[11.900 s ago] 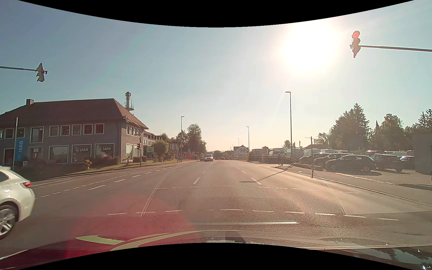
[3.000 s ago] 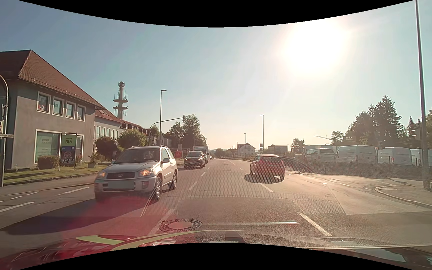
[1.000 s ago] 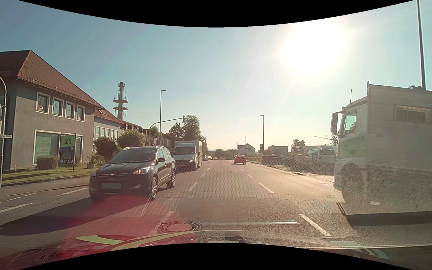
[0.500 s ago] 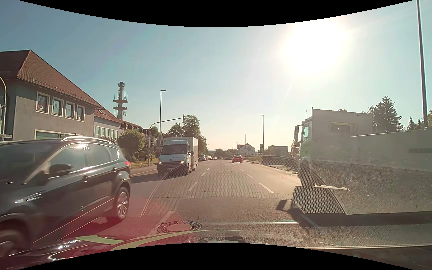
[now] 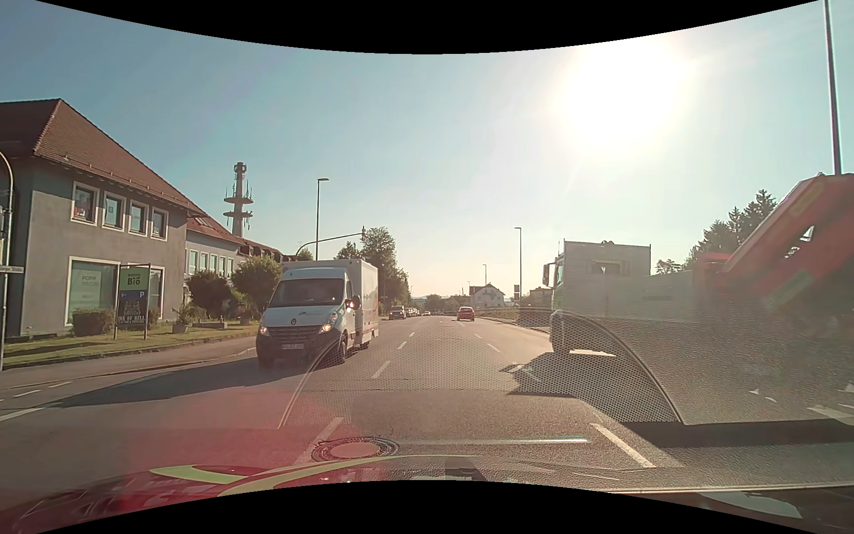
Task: Follow the waypoints while adhering to traffic rules and regulations
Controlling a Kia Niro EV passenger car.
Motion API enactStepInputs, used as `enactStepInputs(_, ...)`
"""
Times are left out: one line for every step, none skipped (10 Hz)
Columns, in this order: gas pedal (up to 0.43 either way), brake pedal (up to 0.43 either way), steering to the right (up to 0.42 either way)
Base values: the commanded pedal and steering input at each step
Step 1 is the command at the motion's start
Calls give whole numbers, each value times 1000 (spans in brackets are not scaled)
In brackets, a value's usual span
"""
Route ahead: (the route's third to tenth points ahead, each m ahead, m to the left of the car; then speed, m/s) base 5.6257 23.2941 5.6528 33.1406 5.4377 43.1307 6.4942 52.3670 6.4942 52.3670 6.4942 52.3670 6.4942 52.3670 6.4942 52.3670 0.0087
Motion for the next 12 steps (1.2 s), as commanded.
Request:
enactStepInputs(0,238,-8)
enactStepInputs(0,244,-8)
enactStepInputs(0,238,-8)
enactStepInputs(0,238,-8)
enactStepInputs(0,244,-8)
enactStepInputs(0,244,-8)
enactStepInputs(0,238,-8)
enactStepInputs(0,238,-8)
enactStepInputs(0,244,-8)
enactStepInputs(0,244,-8)
enactStepInputs(0,244,-8)
enactStepInputs(0,244,-8)
